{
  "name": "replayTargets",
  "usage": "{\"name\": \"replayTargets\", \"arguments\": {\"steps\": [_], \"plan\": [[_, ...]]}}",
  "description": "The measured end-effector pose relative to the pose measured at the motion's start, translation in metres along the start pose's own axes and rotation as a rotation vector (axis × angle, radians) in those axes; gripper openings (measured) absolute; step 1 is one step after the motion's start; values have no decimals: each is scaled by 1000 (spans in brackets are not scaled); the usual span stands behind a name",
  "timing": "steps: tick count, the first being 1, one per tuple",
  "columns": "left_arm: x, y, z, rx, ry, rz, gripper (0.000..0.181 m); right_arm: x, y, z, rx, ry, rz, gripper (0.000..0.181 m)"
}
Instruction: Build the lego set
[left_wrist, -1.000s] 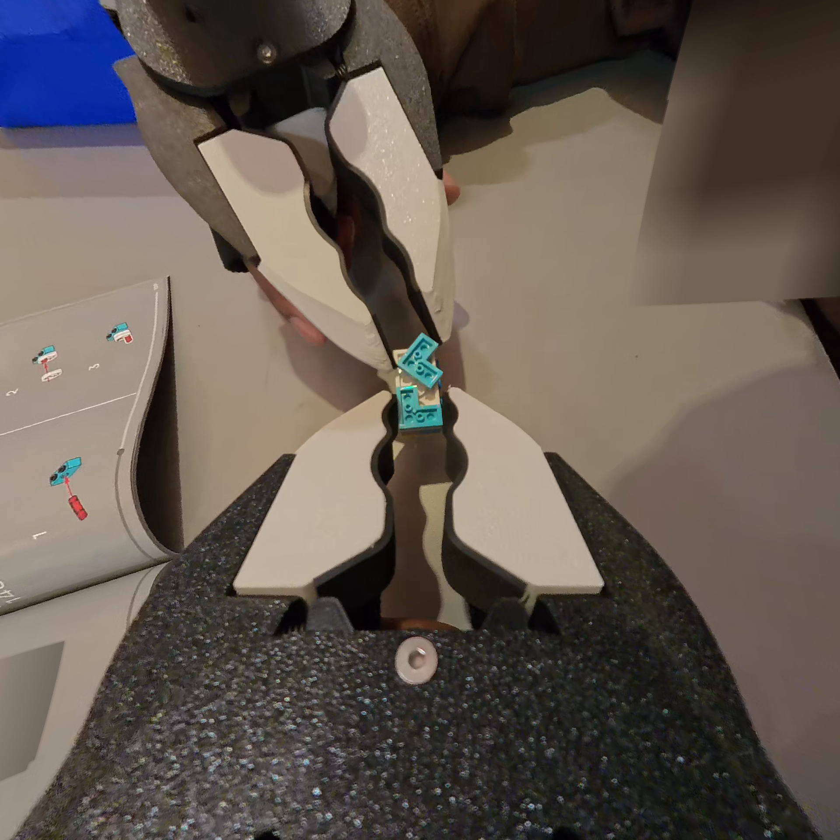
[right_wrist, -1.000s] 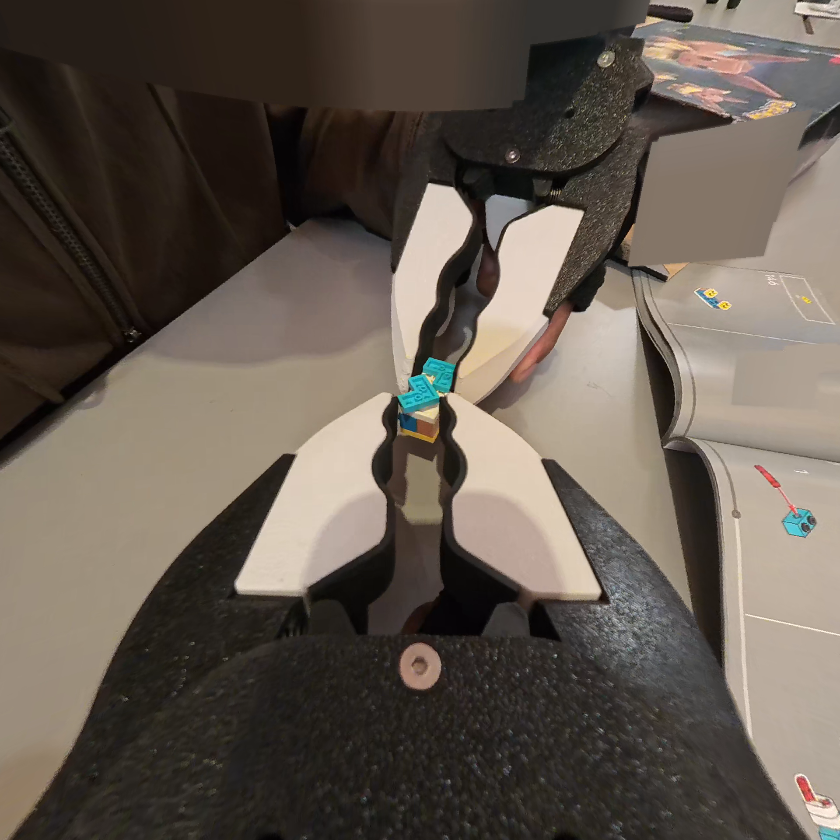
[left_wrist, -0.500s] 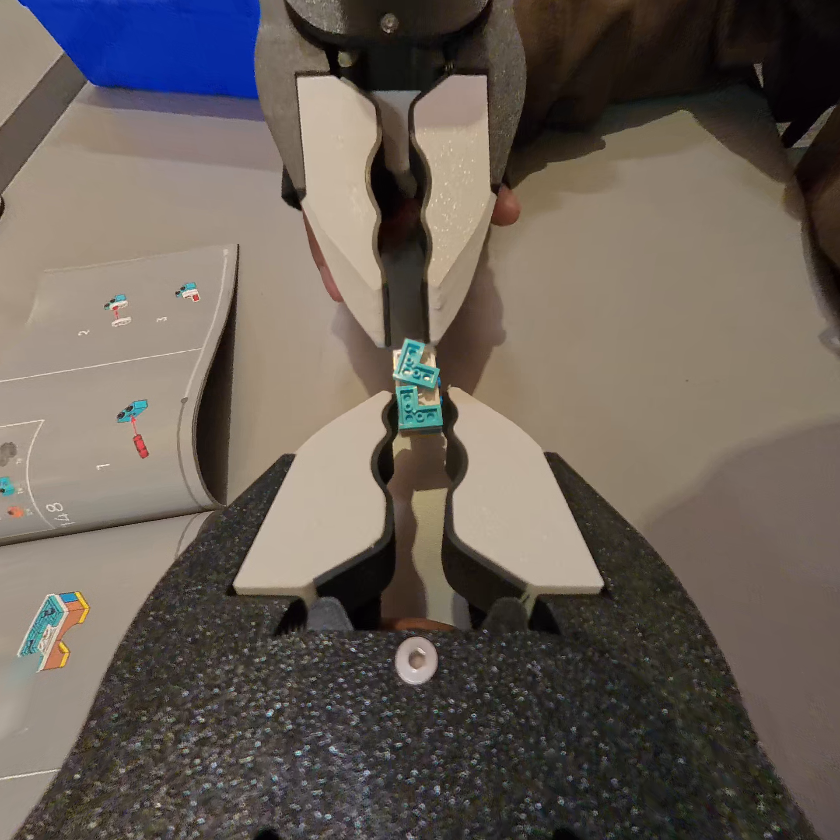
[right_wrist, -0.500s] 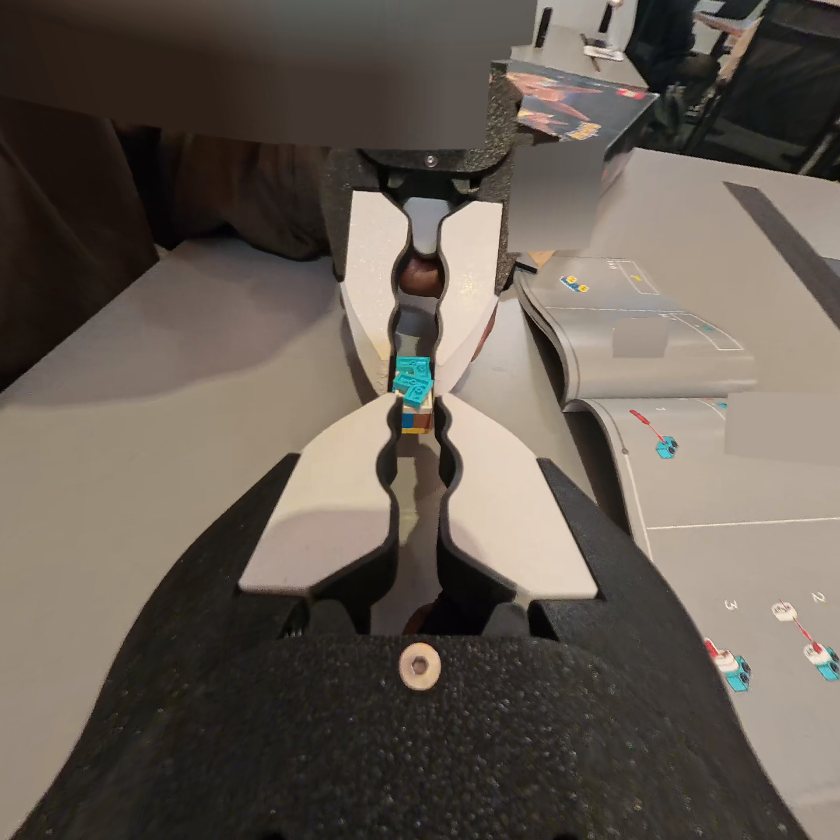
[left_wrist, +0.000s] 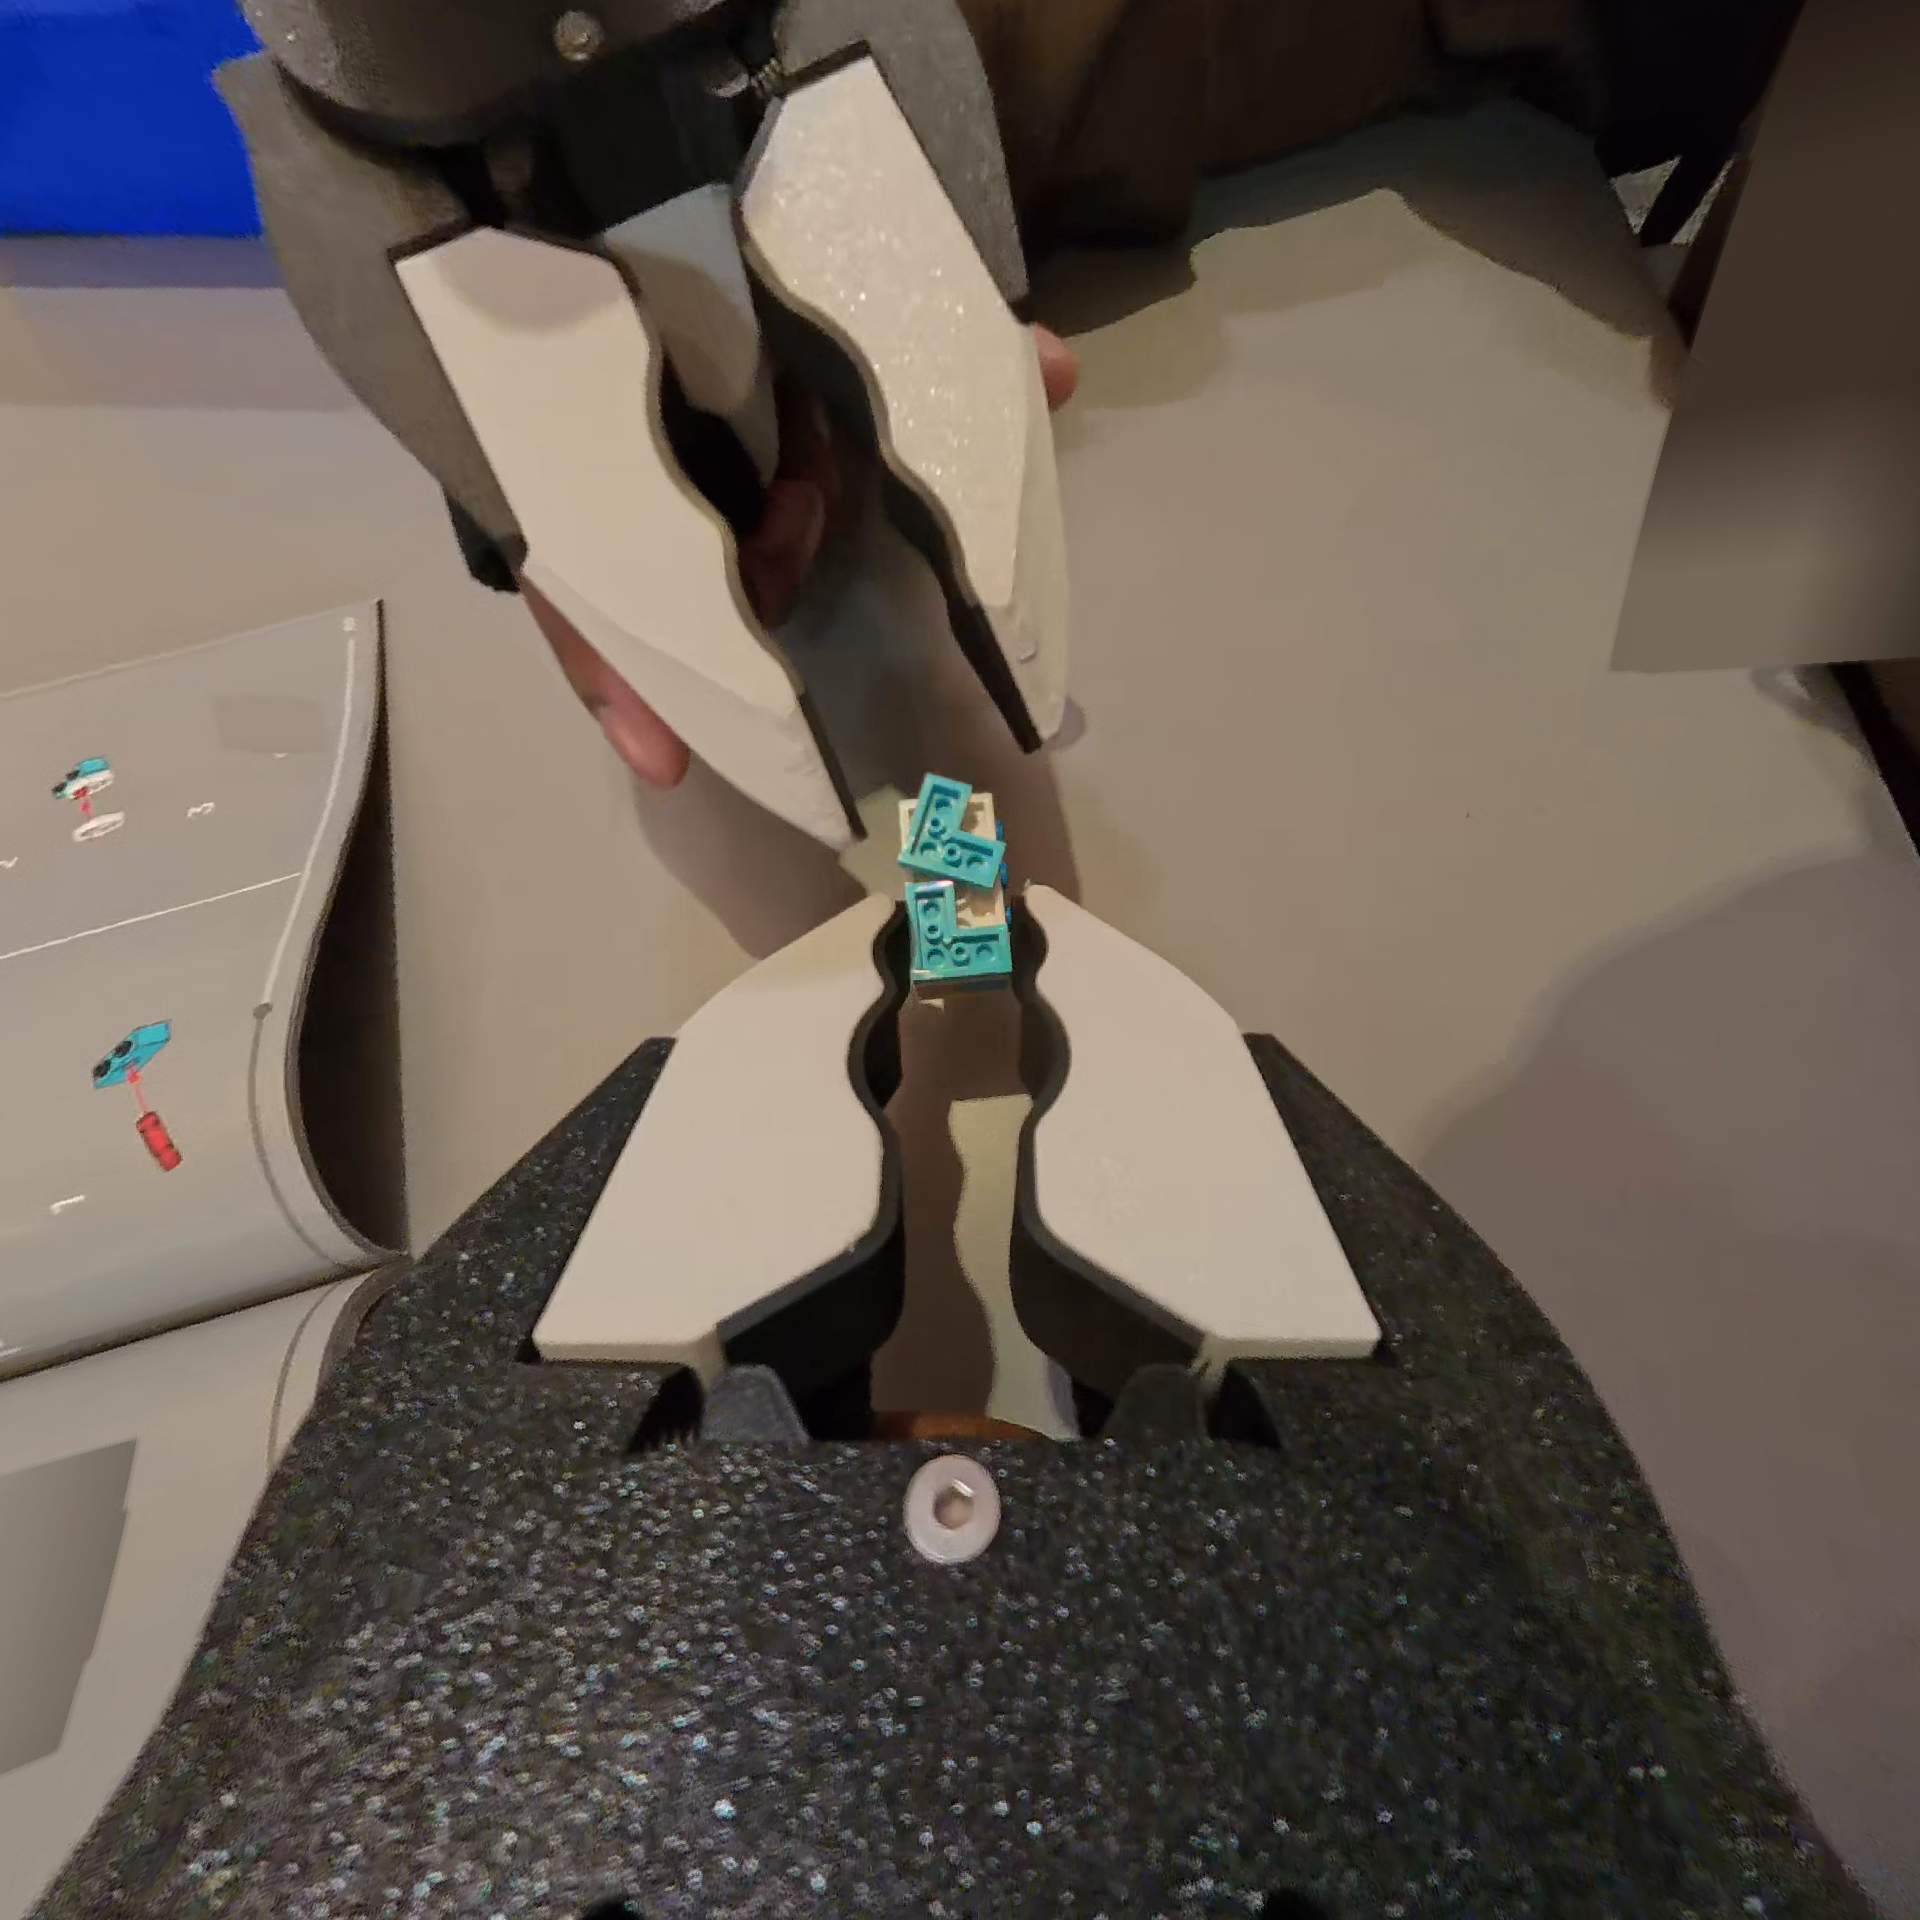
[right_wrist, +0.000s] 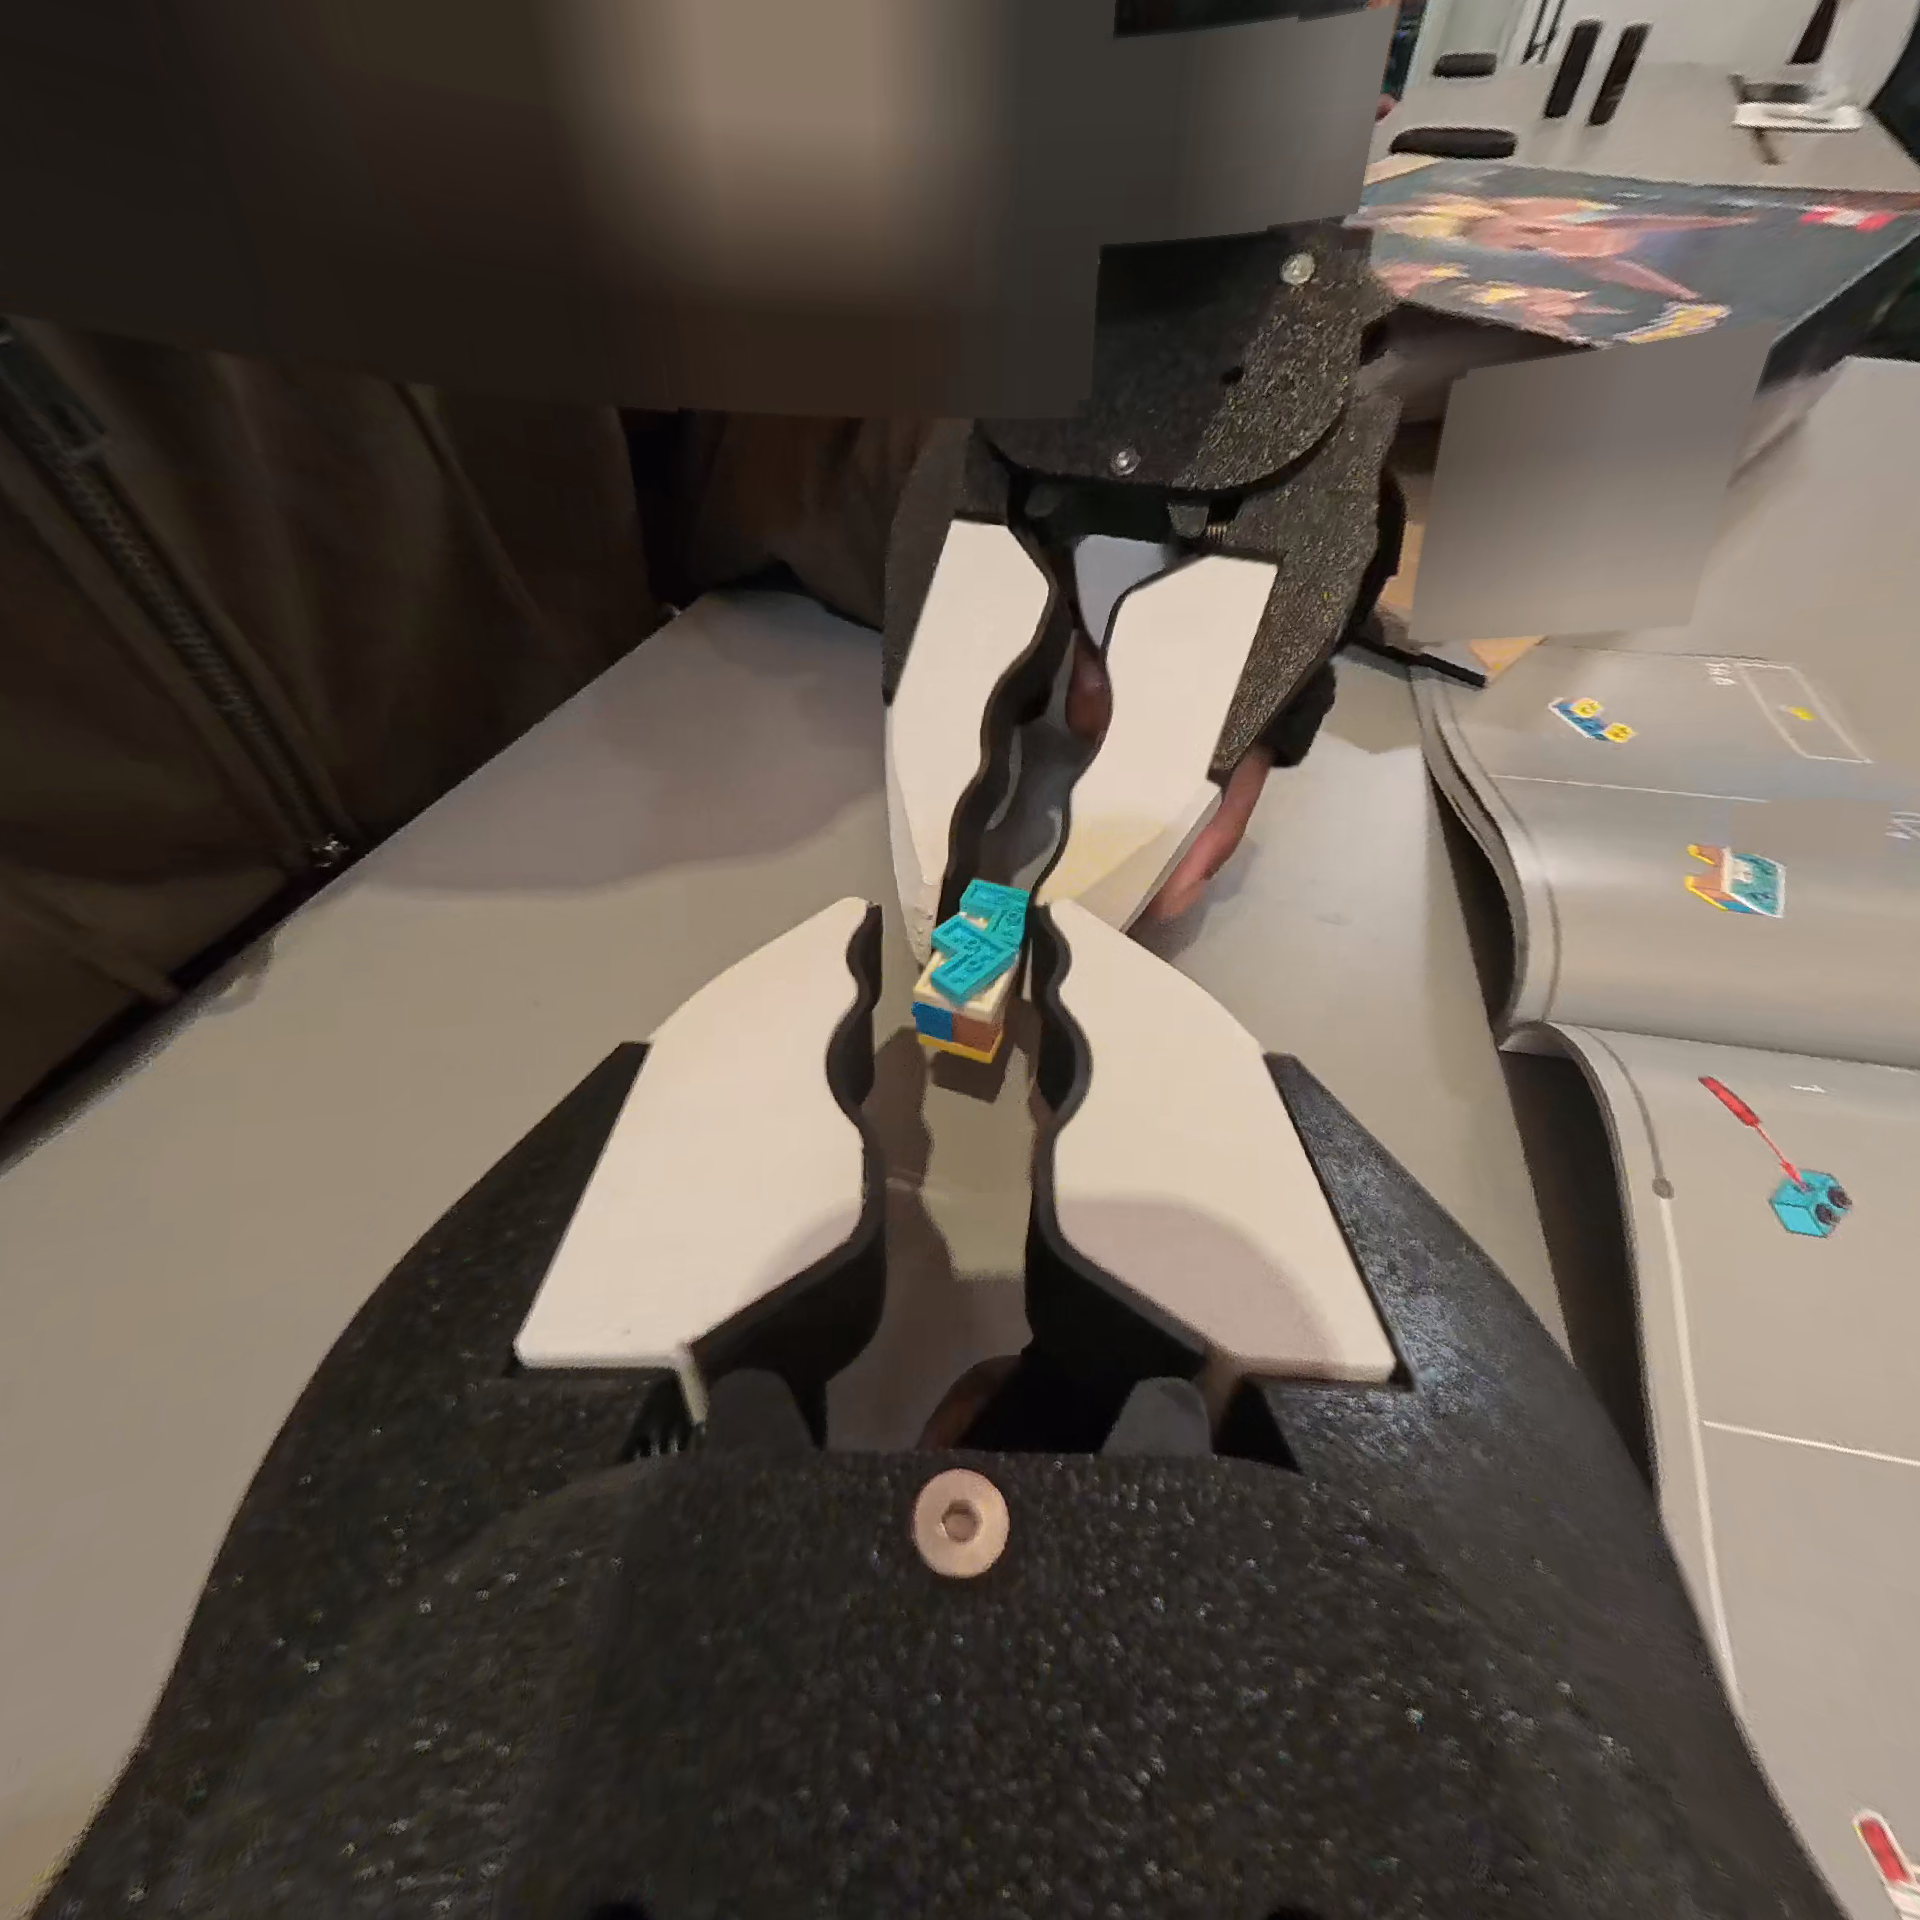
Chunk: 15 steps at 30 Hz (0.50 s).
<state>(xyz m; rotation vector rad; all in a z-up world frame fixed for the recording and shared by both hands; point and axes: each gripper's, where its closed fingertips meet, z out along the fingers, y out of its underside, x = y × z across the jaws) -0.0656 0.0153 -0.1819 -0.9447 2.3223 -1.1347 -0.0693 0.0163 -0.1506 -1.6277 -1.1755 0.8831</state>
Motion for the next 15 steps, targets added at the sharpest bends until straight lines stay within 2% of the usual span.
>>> {"name": "replayTargets", "arguments": {"steps": [5,15], "plan": [[1,-1,0,-1,-2,4,18,2,10,7,-82,35,-20,27],[-14,9,-2,-45,-67,-44,18,20,19,9,-161,248,-12,15]]}}
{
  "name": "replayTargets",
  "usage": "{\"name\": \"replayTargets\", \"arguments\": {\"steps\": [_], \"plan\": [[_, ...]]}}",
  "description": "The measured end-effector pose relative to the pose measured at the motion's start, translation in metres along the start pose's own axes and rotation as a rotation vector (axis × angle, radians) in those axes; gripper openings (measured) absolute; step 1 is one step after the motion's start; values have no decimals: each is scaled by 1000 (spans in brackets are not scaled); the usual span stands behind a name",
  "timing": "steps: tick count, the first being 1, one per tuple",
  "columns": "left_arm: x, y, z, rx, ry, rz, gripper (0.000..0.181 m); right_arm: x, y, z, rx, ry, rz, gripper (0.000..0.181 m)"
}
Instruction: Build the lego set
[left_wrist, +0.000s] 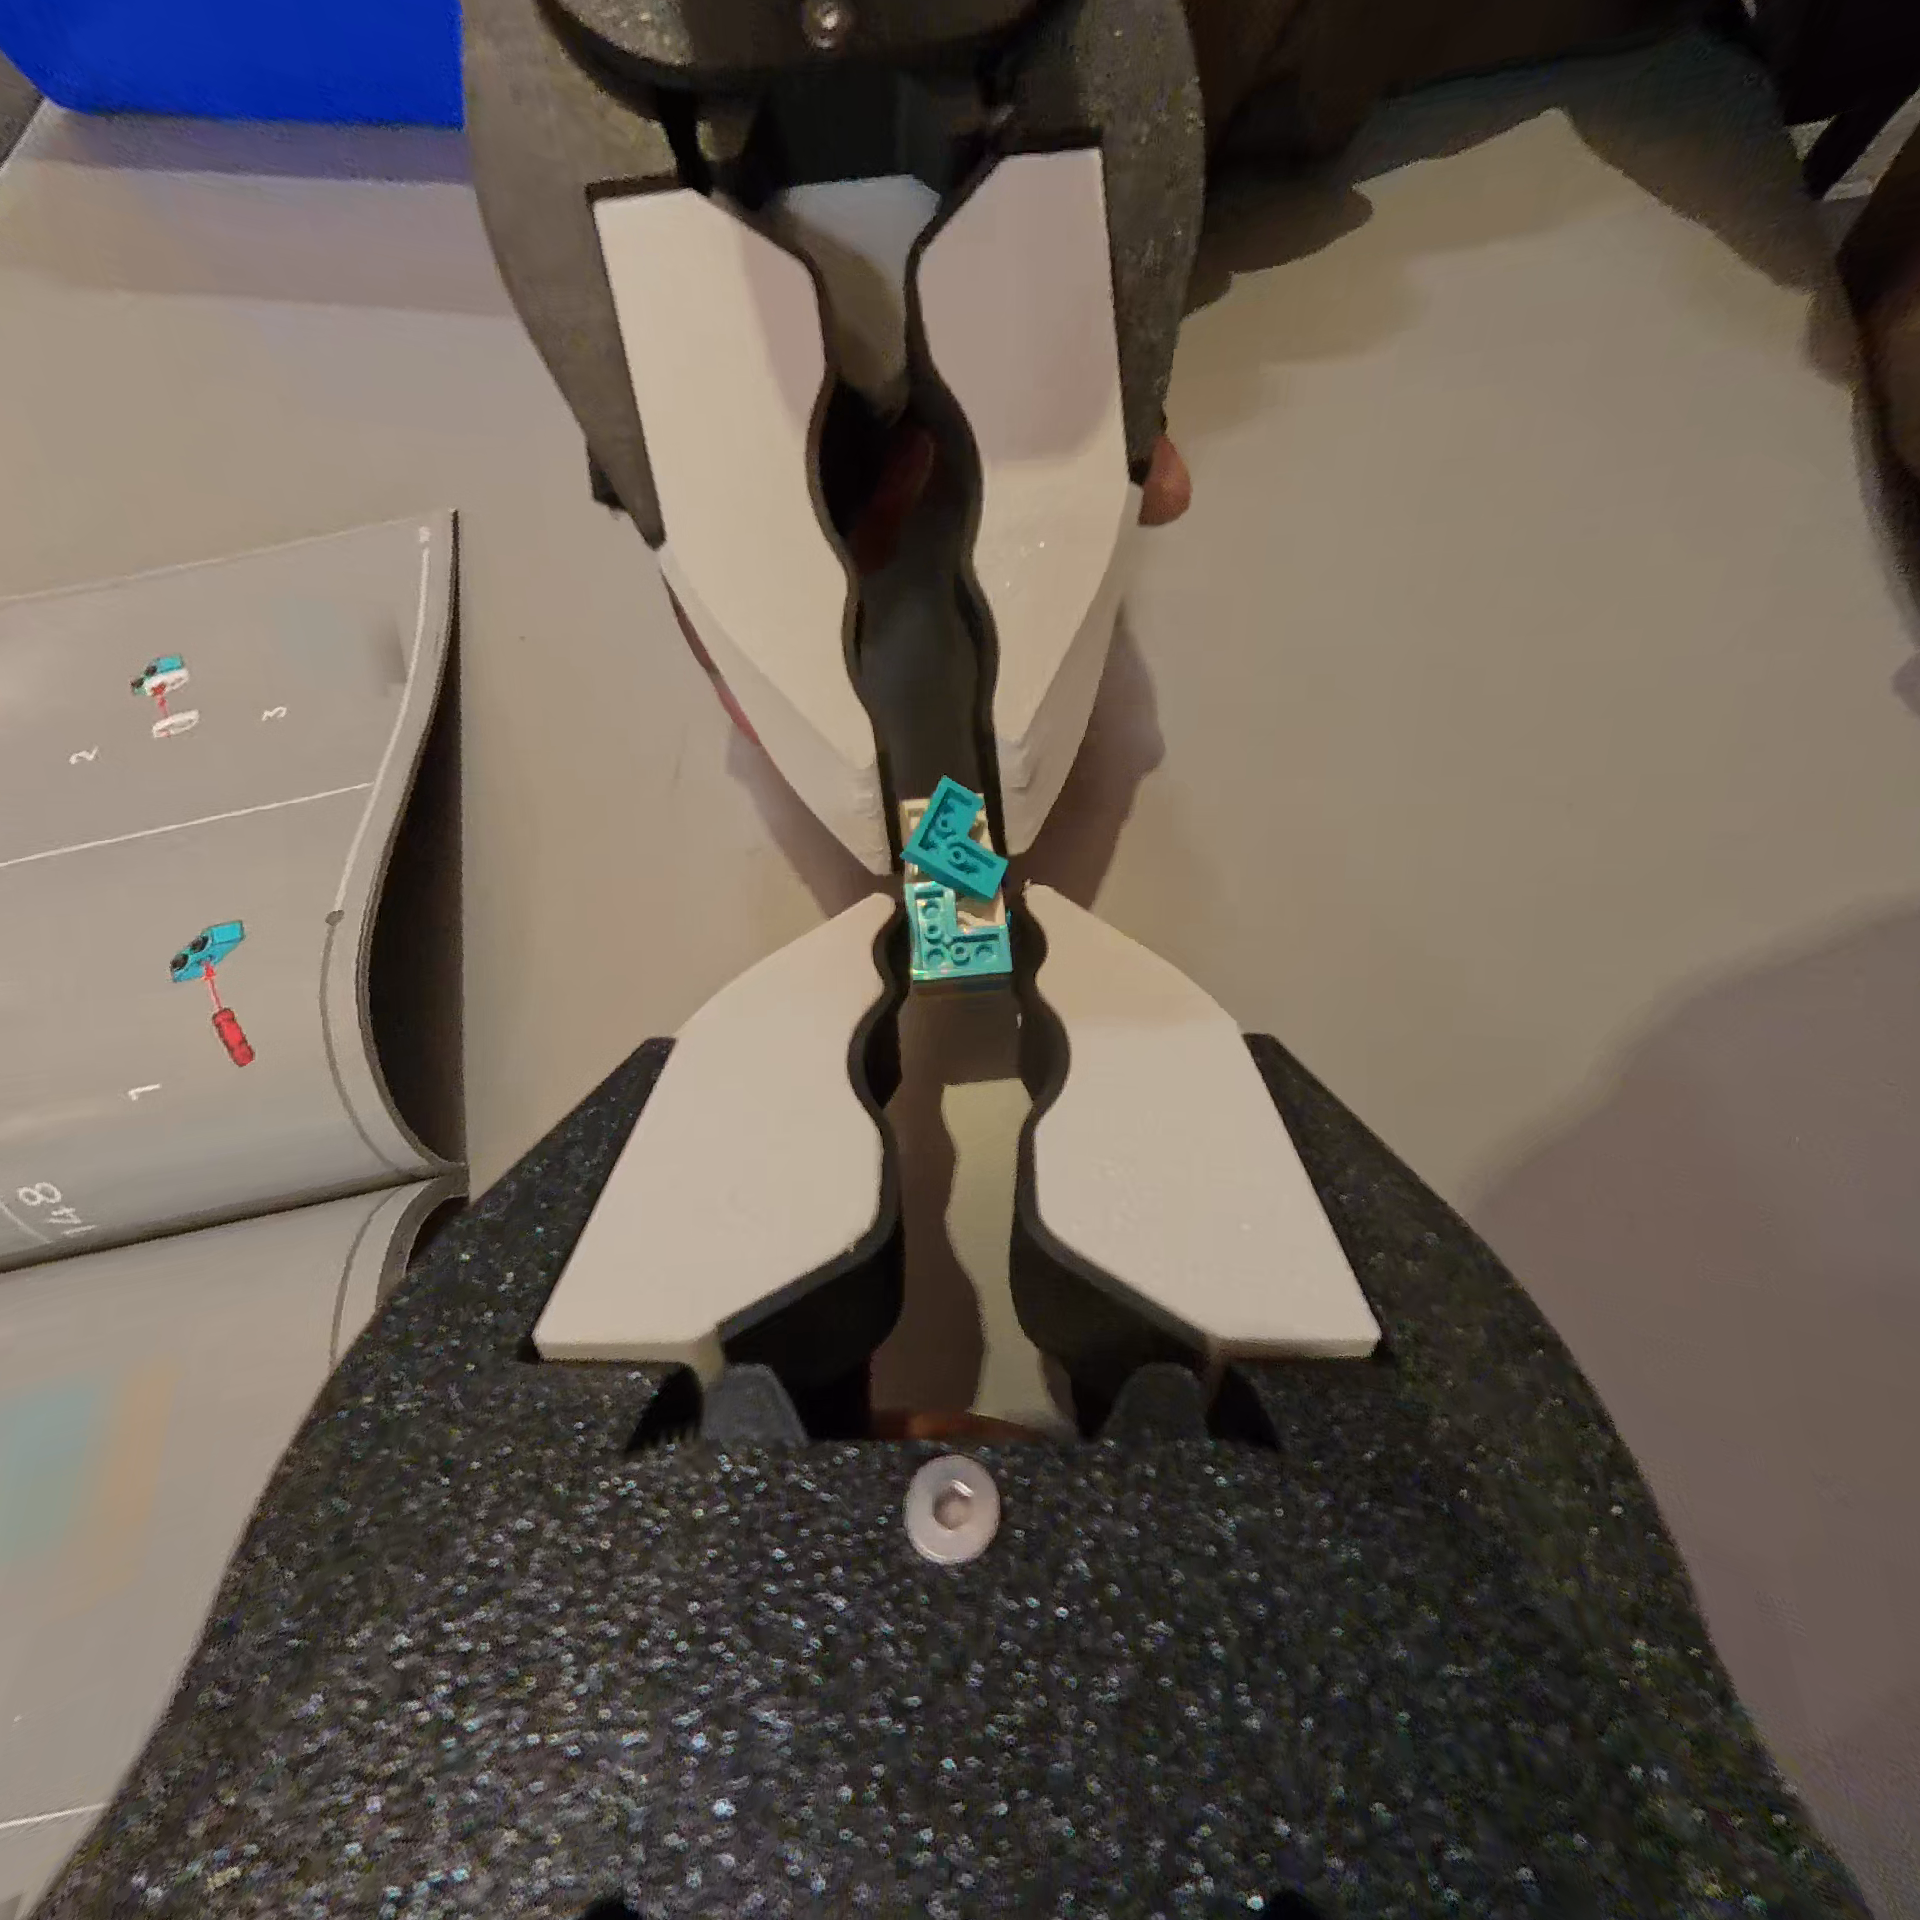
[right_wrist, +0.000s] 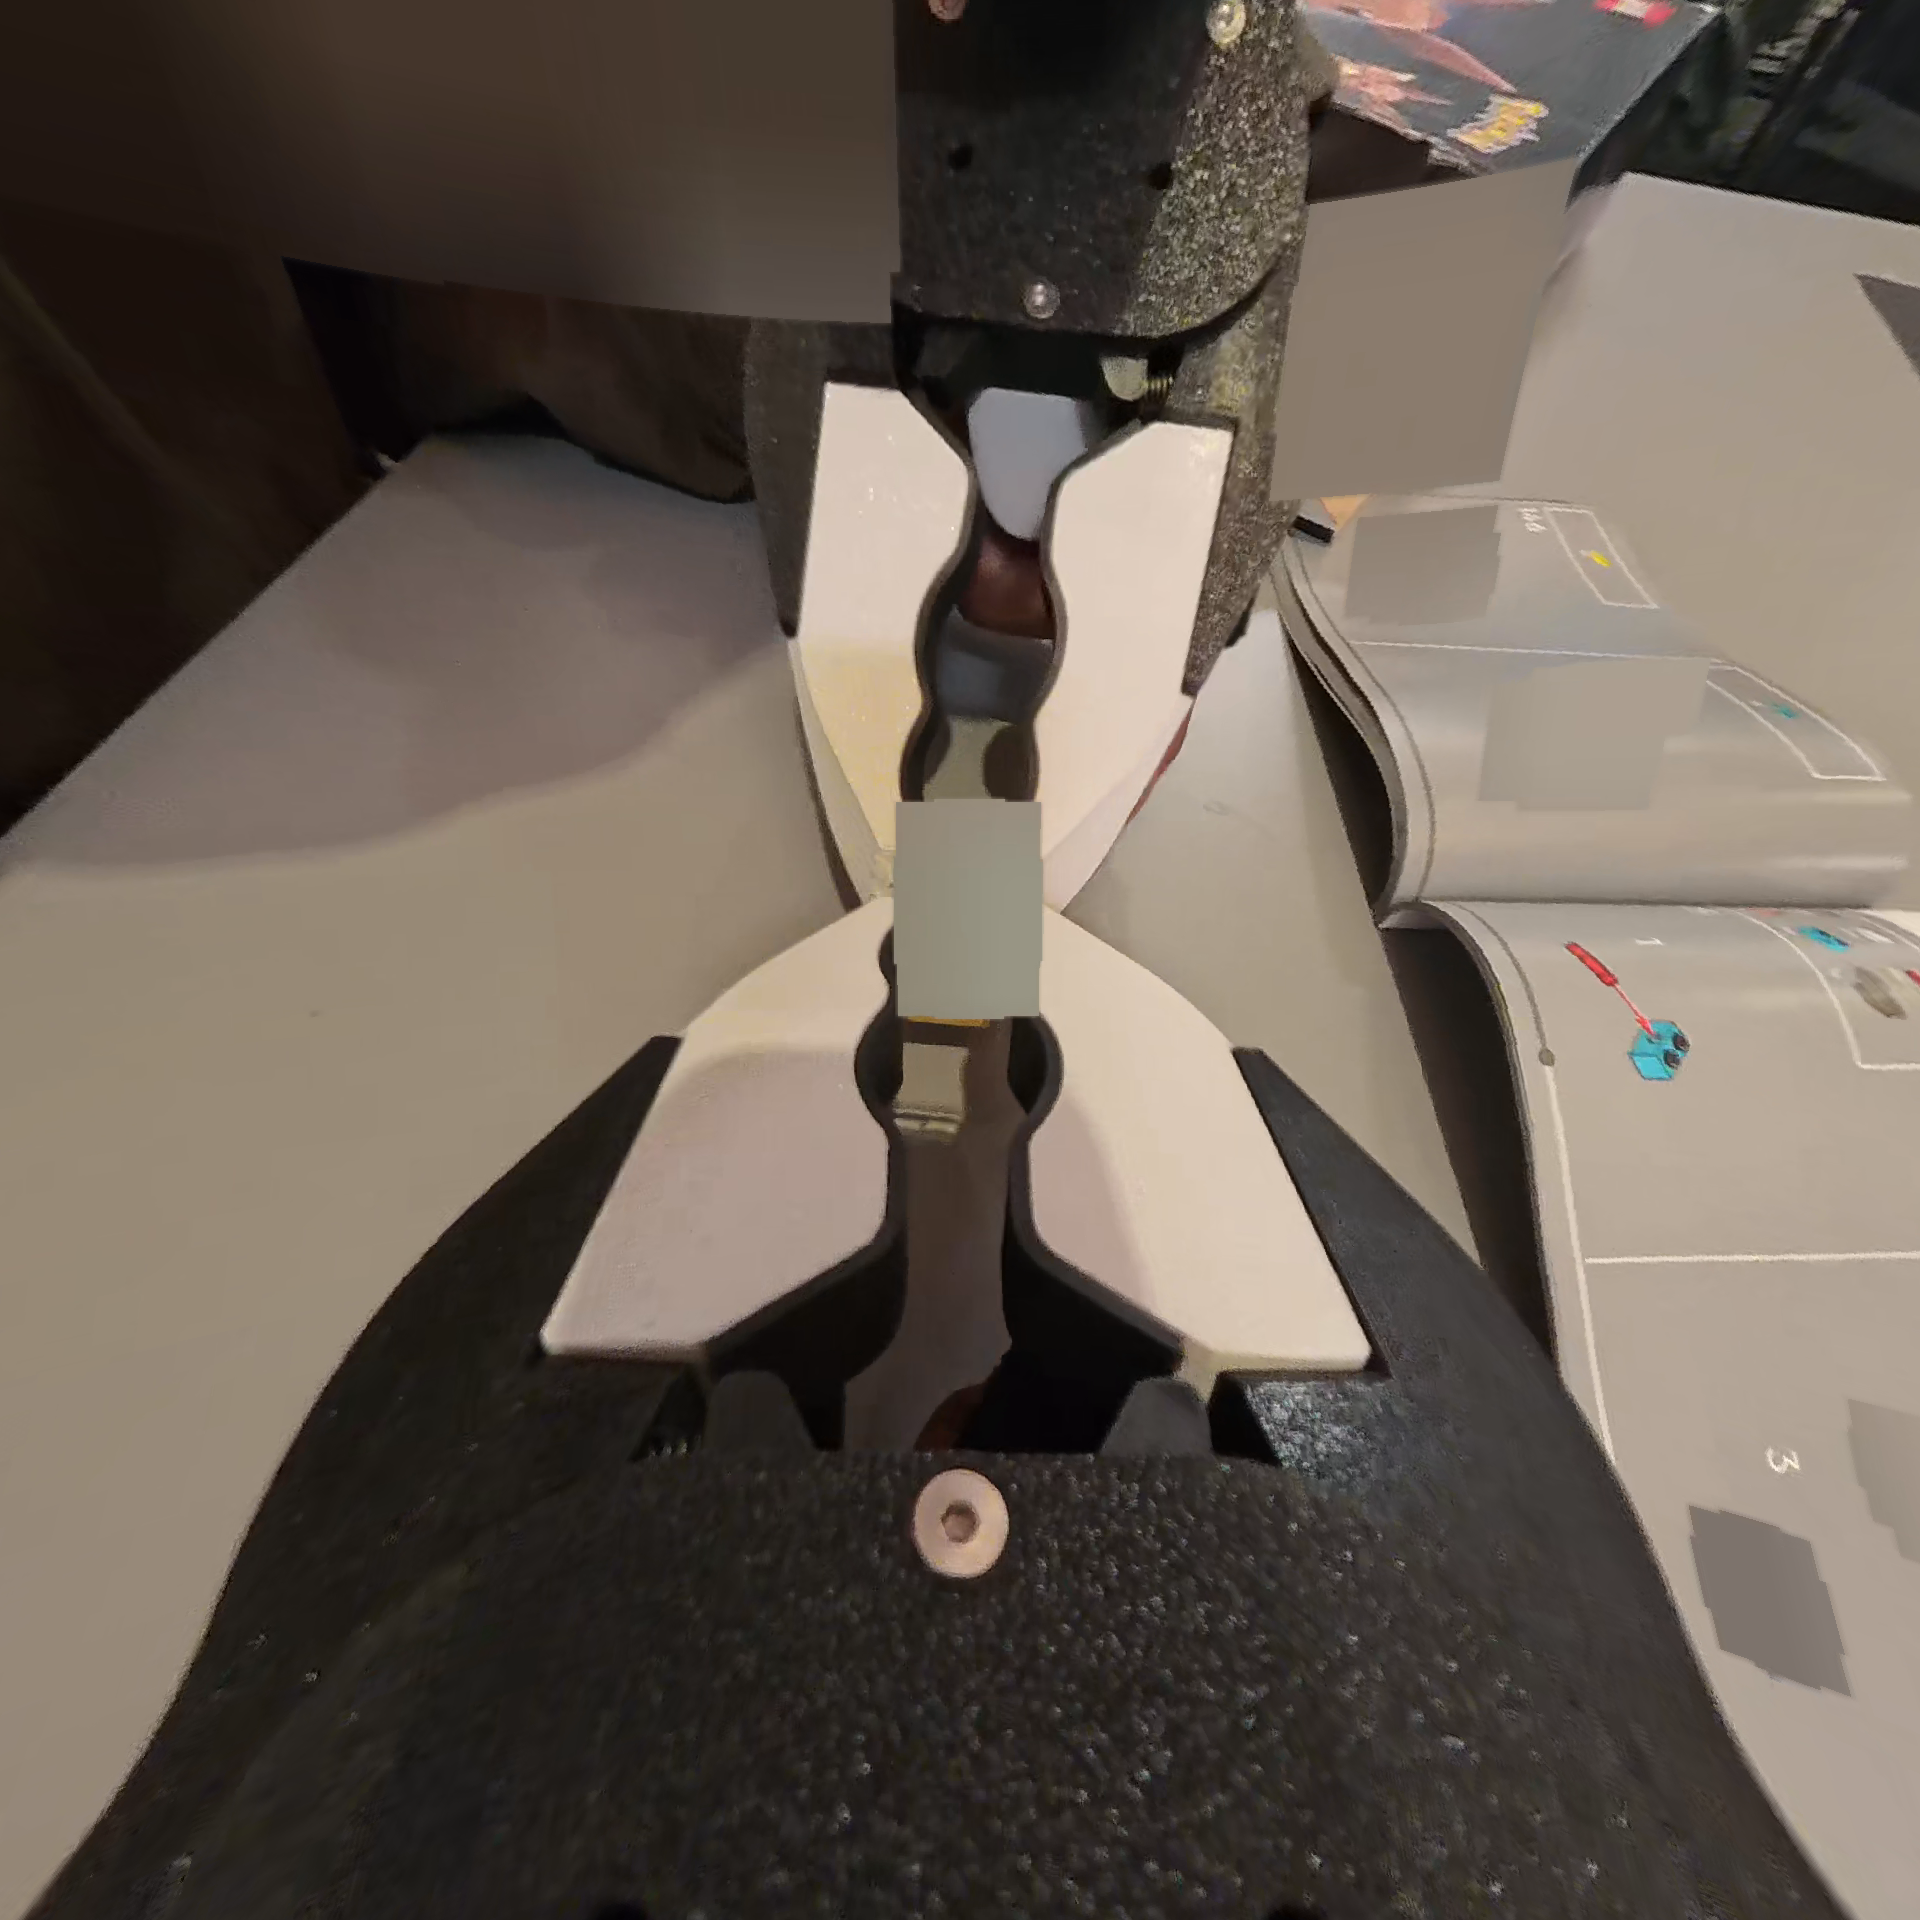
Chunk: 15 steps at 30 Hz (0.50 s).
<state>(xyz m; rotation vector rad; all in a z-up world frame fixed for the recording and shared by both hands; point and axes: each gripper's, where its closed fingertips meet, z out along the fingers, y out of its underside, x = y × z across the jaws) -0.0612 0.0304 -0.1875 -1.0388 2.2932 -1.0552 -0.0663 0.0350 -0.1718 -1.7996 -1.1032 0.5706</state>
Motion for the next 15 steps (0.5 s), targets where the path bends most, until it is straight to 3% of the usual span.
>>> {"name": "replayTargets", "arguments": {"steps": [15], "plan": [[-7,-1,-3,17,-27,-34,18,12,0,-6,22,97,158,11]]}}
